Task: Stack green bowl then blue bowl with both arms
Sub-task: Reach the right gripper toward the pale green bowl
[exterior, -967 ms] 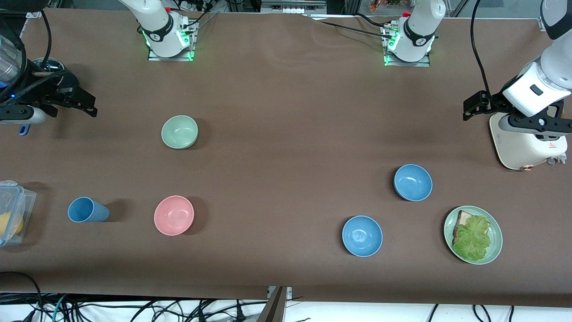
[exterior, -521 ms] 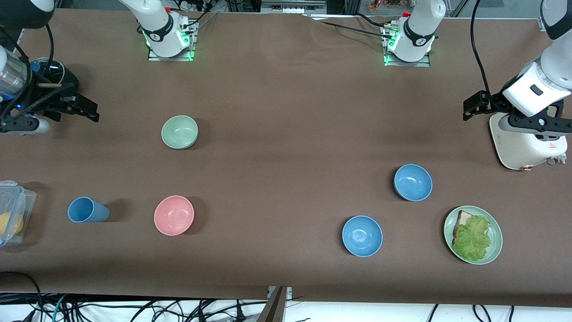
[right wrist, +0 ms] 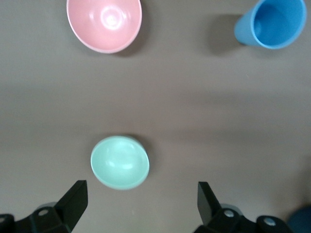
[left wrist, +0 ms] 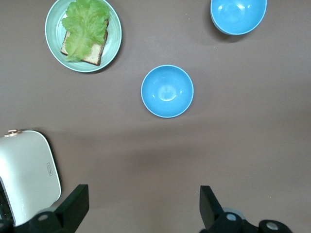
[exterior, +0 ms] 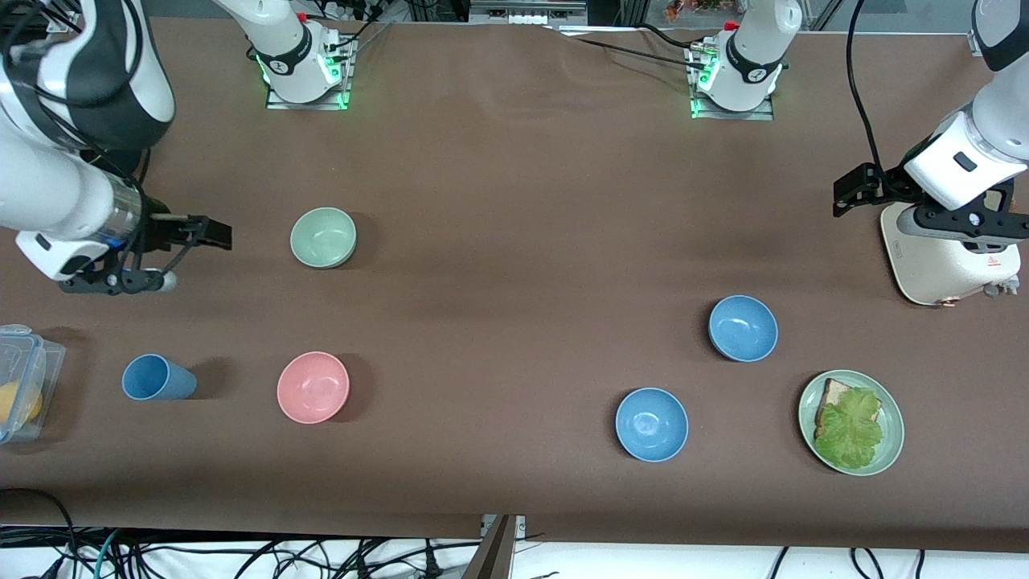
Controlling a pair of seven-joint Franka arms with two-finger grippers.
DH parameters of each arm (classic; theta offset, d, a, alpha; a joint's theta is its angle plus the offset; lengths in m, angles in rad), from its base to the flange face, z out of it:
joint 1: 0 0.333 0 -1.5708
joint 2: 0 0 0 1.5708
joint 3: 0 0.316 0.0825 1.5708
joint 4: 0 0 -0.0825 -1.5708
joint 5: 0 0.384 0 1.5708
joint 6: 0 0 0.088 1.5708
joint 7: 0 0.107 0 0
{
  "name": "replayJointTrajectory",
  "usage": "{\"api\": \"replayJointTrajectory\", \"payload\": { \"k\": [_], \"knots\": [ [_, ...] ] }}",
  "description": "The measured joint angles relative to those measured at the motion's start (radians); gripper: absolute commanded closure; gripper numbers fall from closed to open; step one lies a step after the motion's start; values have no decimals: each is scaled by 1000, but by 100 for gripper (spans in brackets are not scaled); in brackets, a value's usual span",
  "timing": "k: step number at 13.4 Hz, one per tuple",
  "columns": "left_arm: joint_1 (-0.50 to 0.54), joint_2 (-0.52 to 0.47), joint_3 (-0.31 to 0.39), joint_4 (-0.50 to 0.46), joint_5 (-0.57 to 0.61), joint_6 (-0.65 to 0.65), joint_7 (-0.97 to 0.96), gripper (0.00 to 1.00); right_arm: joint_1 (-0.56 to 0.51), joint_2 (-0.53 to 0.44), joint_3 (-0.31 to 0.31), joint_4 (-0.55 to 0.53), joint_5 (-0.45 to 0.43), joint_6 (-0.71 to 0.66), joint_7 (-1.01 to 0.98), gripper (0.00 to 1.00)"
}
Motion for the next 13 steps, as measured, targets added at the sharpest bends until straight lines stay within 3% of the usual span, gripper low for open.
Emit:
{"api": "replayJointTrajectory", "payload": {
  "k": [4, 9, 13],
  "knots": [
    [0, 0, 0, 0, 0, 0, 0, 0, 16, 5, 33, -231, 16, 300, 1, 1],
    [0, 0, 0, 0, 0, 0, 0, 0, 19, -10, 48, -403, 17, 382, 3, 1],
    [0, 0, 0, 0, 0, 0, 0, 0, 18, -45, 46, -584, 17, 556, 3, 1]
  ]
}}
